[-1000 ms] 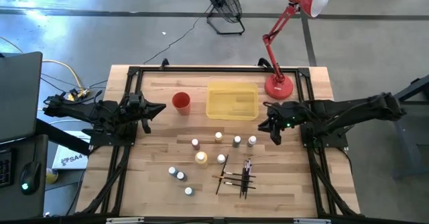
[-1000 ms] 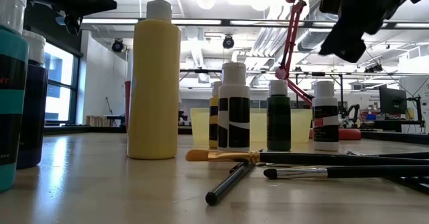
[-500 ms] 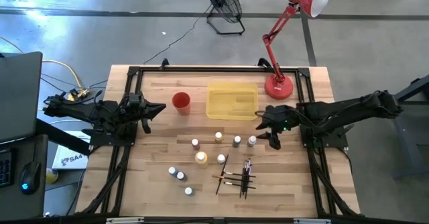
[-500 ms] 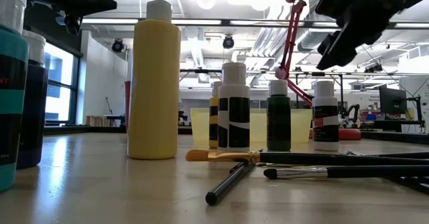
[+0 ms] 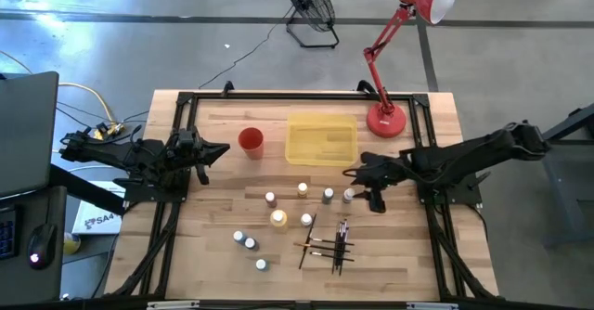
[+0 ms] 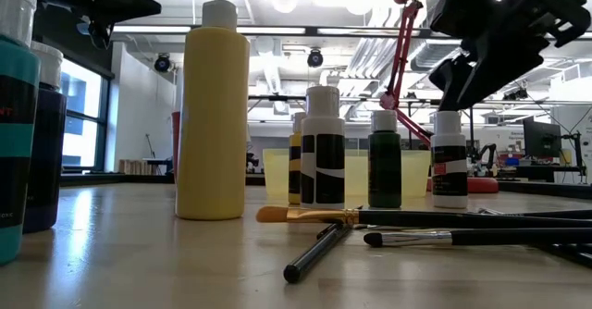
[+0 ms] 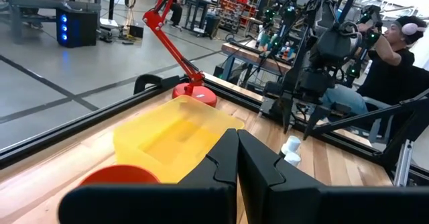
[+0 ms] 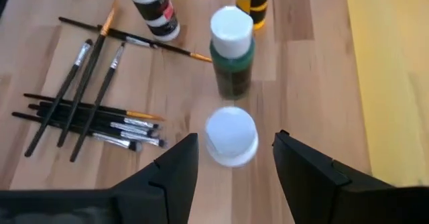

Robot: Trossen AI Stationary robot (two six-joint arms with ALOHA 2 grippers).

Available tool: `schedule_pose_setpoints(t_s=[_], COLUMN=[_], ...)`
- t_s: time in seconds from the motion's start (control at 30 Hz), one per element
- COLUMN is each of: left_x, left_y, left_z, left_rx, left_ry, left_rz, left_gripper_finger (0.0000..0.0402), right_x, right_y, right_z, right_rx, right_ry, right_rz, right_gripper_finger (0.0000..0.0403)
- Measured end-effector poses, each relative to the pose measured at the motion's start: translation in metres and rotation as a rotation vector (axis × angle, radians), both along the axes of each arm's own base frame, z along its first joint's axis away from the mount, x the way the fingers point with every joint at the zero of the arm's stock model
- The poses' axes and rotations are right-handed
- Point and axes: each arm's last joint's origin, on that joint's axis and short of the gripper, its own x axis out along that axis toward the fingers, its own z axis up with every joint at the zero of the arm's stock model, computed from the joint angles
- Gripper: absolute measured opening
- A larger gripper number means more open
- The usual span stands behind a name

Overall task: Pick & Place Paint Supplies
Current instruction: Put the white paint bottle into the yellow bin

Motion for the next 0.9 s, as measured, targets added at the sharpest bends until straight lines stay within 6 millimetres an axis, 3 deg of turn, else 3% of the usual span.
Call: schedule_pose_setpoints(t_s=[0.53,0.9], left_x=[0.0,0.0], left_y=[0.0,0.0], left_z=[0.0,0.0], left_rx=[0.0,0.0], left_ry=[0.0,0.0], left_rz=[0.0,0.0], left_gripper_finger=[0.0,0.0], right_x=[0.016,0.015], right_y=[0.002,0.002], right_z=[-0.016,-0.017], right_rx=[0.001,-0.007], right_ry=[0.023,0.034], right_rz=[0.005,0.0], right_gripper_finger=[0.0185,0.0185])
